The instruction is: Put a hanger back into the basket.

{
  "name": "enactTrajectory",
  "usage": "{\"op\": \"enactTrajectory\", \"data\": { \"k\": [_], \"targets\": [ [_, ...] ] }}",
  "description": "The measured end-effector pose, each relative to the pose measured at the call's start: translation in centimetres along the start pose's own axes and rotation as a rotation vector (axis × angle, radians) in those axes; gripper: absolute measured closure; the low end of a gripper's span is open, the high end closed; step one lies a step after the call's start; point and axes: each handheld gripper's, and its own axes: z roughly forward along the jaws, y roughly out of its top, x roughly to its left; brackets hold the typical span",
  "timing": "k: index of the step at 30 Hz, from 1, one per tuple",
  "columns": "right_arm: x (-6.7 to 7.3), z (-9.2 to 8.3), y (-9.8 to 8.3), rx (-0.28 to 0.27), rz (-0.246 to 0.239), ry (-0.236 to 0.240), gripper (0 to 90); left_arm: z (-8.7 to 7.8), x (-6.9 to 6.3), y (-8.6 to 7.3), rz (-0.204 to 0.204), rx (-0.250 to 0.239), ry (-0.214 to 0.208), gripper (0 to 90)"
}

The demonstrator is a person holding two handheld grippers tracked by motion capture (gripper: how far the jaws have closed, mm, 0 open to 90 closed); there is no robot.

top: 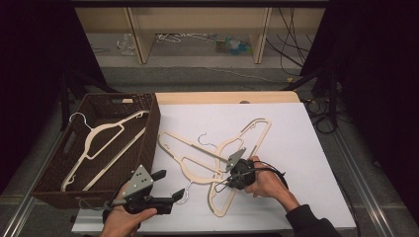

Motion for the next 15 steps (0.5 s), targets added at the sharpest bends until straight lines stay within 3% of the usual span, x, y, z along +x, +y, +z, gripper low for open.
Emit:
{"op": "enactTrajectory", "data": {
  "k": [3, 9, 15],
  "targets": [
    [0.0, -0.4, -0.1, 0.014, -0.001, 0.008, 79.5, 0.0, 0.1, 0.0, 0.006, 0.008, 0.009, 16.4],
    [-0.3, -2.0, -0.6, -0.013, 0.001, 0.049, 79.5, 0.2, 0.1, 0.1, 0.024, 0.017, 0.002, 16.6],
    [-0.8, -3.4, -1.5, -0.028, 0.001, 0.081, 79.5, 1.1, 0.4, 0.0, 0.049, 0.06, 0.0, 20.2]
  ]
}}
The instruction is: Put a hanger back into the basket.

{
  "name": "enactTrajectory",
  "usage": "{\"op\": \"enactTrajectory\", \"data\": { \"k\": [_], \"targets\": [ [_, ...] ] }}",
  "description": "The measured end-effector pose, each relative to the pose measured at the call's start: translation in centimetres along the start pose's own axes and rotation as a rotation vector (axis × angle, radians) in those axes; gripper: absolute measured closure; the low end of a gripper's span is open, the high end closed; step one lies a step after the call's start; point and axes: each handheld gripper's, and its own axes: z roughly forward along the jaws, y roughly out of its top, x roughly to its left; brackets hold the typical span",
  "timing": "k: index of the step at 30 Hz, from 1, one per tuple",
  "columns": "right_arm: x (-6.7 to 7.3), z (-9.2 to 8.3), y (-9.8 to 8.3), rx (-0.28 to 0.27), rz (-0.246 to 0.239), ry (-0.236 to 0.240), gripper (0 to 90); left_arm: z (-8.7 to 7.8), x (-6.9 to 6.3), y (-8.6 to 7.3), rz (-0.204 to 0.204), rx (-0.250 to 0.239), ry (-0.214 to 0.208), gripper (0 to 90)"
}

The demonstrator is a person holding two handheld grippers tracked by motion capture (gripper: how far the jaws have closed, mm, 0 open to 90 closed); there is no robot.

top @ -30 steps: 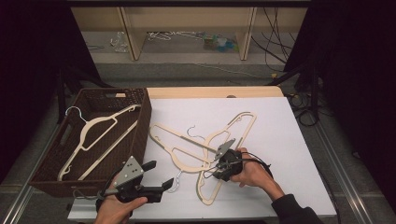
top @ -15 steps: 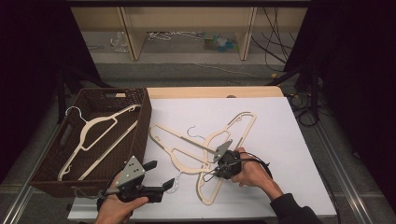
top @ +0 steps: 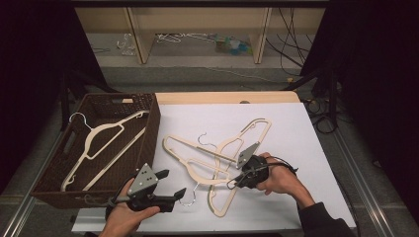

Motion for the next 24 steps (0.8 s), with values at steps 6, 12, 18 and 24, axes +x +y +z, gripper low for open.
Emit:
{"op": "enactTrajectory", "data": {
  "k": [6, 12, 18, 24],
  "targets": [
    [-0.1, -1.0, -0.9, -0.001, -0.006, 0.02, 79.6, 2.0, -0.1, -0.1, 0.041, 0.077, 0.01, 23.6],
    [-0.1, -1.7, -1.7, 0.009, -0.006, 0.025, 79.5, 4.7, 0.1, -0.1, 0.11, 0.168, 0.024, 25.3],
    [-0.1, -2.3, -2.4, 0.01, -0.004, 0.028, 79.6, 6.8, 0.2, -0.5, 0.166, 0.201, 0.043, 26.4],
    [-0.2, -2.7, -2.7, 0.012, 0.004, 0.036, 79.5, 8.1, 0.0, -0.8, 0.282, 0.257, 0.064, 26.8]
  ]
}}
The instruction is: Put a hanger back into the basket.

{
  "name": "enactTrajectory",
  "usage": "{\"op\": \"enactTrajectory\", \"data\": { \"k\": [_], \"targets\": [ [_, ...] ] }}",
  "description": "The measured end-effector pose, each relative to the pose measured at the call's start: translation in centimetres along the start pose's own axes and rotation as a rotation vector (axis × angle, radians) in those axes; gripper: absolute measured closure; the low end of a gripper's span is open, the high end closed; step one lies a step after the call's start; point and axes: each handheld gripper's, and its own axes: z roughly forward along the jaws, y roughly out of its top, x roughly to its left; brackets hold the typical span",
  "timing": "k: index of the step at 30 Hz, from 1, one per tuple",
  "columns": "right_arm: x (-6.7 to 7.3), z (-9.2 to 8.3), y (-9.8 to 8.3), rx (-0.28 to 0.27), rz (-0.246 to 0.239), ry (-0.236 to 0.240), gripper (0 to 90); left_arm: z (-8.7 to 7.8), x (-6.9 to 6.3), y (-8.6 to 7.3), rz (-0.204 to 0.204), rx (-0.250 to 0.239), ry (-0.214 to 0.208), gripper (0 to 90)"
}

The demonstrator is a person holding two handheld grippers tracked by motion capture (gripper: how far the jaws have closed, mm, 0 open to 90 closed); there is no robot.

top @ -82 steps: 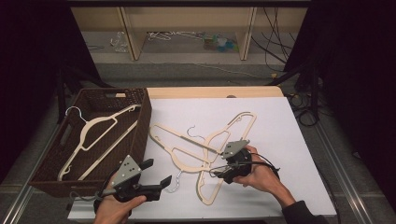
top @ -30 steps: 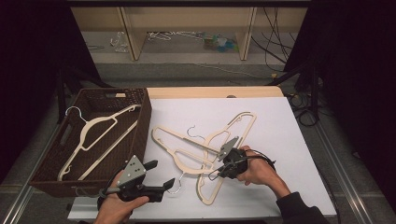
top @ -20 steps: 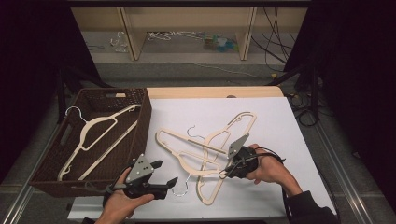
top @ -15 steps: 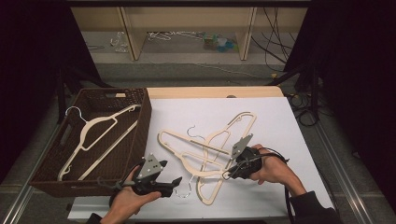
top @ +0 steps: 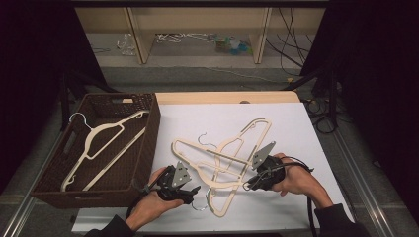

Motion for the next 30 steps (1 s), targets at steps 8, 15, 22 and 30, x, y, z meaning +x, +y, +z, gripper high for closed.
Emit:
{"op": "enactTrajectory", "data": {
  "k": [8, 15, 22, 30],
  "targets": [
    [0.1, -0.2, 0.0, -0.001, -0.003, 0.003, 79.6, 1.5, -0.2, 0.3, 0.119, 0.015, 0.034, 27.5],
    [0.1, -0.2, -0.2, 0.0, 0.001, 0.011, 79.5, 2.2, 0.0, 0.7, 0.199, 0.026, 0.023, 30.8],
    [0.1, -0.2, -0.2, -0.001, 0.001, 0.015, 79.5, 2.8, -0.3, 0.9, 0.267, -0.005, 0.011, 33.7],
    [-0.2, -0.2, -0.5, -0.015, -0.002, 0.033, 79.5, 2.6, -0.6, 1.5, 0.392, -0.058, -0.061, 46.8]
  ]
}}
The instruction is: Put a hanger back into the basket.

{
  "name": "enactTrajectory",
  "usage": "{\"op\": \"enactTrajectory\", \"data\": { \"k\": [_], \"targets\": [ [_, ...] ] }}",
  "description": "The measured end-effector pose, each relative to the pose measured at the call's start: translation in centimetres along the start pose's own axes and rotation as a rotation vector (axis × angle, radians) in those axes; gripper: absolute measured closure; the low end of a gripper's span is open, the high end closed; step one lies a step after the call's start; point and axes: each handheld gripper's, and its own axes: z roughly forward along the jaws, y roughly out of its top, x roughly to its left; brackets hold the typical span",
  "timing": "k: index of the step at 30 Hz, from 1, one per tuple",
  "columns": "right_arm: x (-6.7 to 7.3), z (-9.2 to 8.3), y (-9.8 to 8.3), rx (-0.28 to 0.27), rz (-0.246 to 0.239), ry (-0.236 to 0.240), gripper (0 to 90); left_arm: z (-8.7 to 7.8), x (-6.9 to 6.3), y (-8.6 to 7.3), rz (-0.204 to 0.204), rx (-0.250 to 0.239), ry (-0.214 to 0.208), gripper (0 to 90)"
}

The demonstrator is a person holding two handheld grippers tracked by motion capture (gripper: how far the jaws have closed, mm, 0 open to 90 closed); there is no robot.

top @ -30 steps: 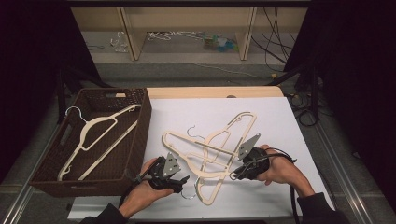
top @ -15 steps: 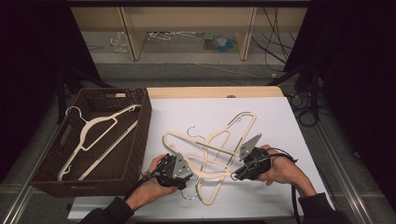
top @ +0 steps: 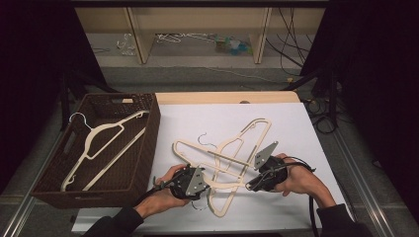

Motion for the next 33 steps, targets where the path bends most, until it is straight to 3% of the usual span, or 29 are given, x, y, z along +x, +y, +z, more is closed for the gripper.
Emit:
{"op": "enactTrajectory", "data": {
  "k": [3, 4, 8, 15, 22, 25, 28, 33],
  "targets": [
    [-0.1, 0.1, -0.3, -0.001, 0.009, 0.012, 79.5, -0.1, -0.1, 0.4, 0.056, -0.024, -0.054, 54.2],
    [-0.2, 0.2, -0.4, -0.006, 0.002, 0.012, 79.5, -0.2, 0.0, 0.6, 0.08, -0.028, -0.054, 55.9],
    [-0.4, 0.2, -0.7, -0.011, 0.004, 0.025, 79.5, -0.1, 0.2, 0.9, 0.135, -0.005, -0.107, 59.3],
    [-0.7, 0.0, -1.2, -0.031, 0.007, 0.04, 79.4, -0.4, 0.6, 2.1, 0.236, 0.022, -0.13, 65.2],
    [-1.0, -0.2, -1.9, -0.044, 0.022, 0.086, 79.6, -0.8, 1.0, 3.4, 0.255, 0.003, -0.134, 68.9],
    [-1.1, -0.1, -2.2, -0.048, 0.025, 0.104, 79.5, 0.1, 0.8, 3.7, 0.263, 0.019, -0.157, 66.0],
    [-1.2, -0.1, -2.3, -0.041, 0.023, 0.094, 79.4, 0.4, 0.5, 3.7, 0.279, 0.033, -0.164, 66.0],
    [-1.2, -0.2, -2.3, -0.046, 0.028, 0.098, 79.5, 0.2, 0.6, 4.0, 0.295, 0.014, -0.16, 68.7]
  ]
}}
